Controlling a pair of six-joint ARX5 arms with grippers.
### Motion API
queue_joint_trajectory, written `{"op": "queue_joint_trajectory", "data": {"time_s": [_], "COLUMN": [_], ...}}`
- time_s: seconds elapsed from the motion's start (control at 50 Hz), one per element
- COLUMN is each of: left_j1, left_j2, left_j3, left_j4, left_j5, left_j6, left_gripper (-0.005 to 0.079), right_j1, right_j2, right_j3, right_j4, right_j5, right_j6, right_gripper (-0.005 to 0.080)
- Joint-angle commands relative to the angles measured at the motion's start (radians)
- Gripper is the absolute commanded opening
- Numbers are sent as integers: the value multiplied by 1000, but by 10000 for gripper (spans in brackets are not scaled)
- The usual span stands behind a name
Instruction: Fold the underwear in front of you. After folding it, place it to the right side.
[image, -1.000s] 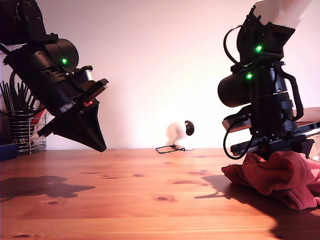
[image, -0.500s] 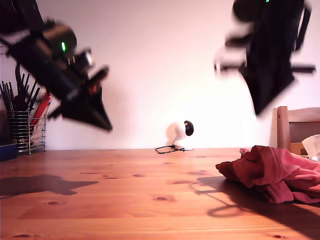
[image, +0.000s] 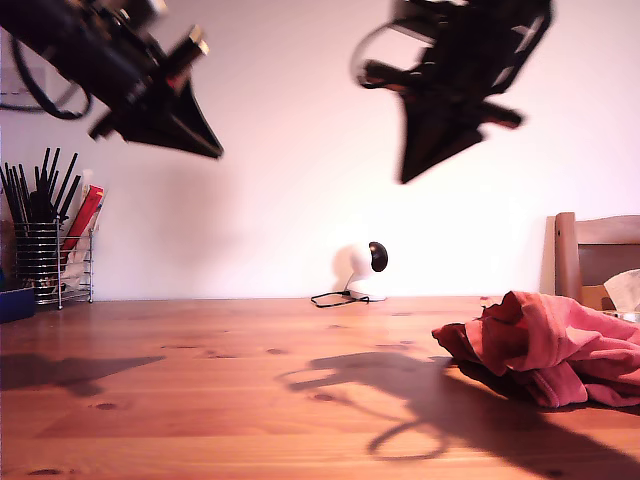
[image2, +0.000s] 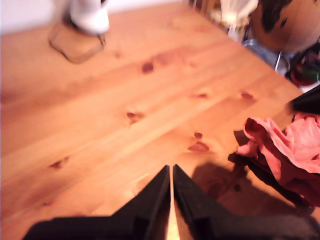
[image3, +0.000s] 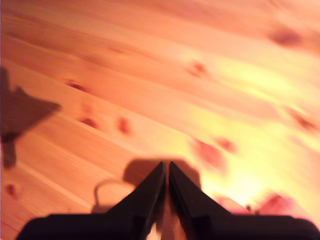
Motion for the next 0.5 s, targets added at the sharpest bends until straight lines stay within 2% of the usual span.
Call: {"op": "queue_joint_trajectory", "data": {"time_s": [0.0,0.2,0.48], "left_j1": [0,0,-4], "left_j2": [-35,-204,-451], "left_j3": [-85,-299,-497], "left_j4": [41,208,327], "left_j5": [-8,-37,-63], "left_j6": [4,-16,-58], "left_gripper": [-11,-11,-11], "right_j1": [23,72,98], "right_j2": [-33,-105,-356], "right_j3": [-69,-215,-550], "right_j4": [54,219,573], "right_j5": [-3,-4,-53], "right_j6": [-2,-2,-2], "right_gripper": [-11,-11,-11]}}
